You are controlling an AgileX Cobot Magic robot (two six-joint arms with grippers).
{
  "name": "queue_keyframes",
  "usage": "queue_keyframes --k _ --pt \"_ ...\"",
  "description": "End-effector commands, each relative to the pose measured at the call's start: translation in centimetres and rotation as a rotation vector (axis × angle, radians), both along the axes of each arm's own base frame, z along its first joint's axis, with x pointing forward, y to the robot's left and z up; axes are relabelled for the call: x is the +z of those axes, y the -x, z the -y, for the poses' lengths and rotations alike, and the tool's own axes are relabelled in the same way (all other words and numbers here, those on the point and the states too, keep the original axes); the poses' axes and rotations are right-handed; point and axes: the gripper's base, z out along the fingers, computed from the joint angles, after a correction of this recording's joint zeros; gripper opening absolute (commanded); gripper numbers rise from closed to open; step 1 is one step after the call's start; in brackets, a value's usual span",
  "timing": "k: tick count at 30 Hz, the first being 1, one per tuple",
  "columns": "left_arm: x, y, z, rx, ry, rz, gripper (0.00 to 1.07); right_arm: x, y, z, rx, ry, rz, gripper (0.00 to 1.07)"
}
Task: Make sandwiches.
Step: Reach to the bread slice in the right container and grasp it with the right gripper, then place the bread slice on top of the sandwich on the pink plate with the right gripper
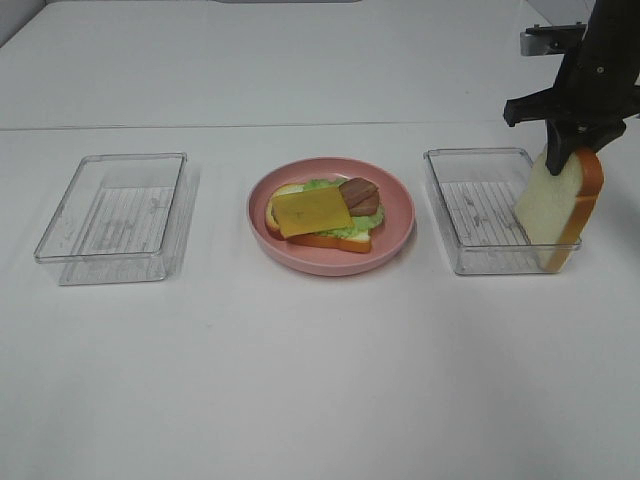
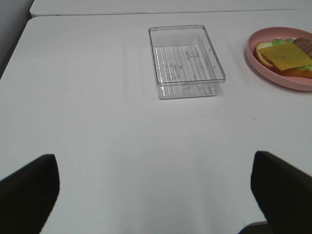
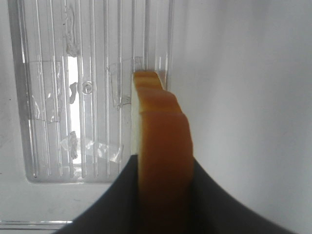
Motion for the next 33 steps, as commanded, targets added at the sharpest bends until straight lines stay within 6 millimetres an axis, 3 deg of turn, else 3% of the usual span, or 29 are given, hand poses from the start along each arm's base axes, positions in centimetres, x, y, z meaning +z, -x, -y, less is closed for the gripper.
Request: queue_keyframes --k 1,5,10,11,13,18,25,30,33 --pt "0.0 0.1 0.0 -0.001 0.001 0.009 1.00 0.2 0.3 0.2 -0.008 0.008 -0.025 0.00" --pt "0.0 0.1 0.0 -0.001 0.001 0.009 1.00 1.2 0.5 0.0 -0.007 -0.011 -0.010 0.00" --pt "0.0 0.1 0.0 -0.001 0.001 0.009 1.00 5.1 1.4 -0.6 0.006 -0.081 0.092 0.00" --pt "0.0 0.1 0.0 -0.001 0.001 0.009 1.00 5.1 1.4 -0.6 0.006 -0.081 0.092 0.00" --pt "0.0 0.1 0.0 -0.001 0.001 0.009 1.00 7.1 1.9 -1.1 0.025 -0.143 0.158 0.00" --pt "0.0 0.1 0.0 -0.001 0.001 0.009 1.00 9.2 2.5 -2.7 0.069 -0.321 0.221 0.00" --pt "0.0 0.1 0.0 -0.001 0.001 0.009 1.00 9.9 2.6 -5.1 0.113 -0.477 0.245 0.00" --pt "0.0 0.1 0.0 -0.001 0.001 0.009 1.00 9.5 2.6 -9.7 0.186 -0.504 0.287 0.00" --pt "0.0 0.1 0.0 -0.001 0.001 0.009 1.00 9.1 2.5 -11.3 0.192 -0.511 0.294 0.00"
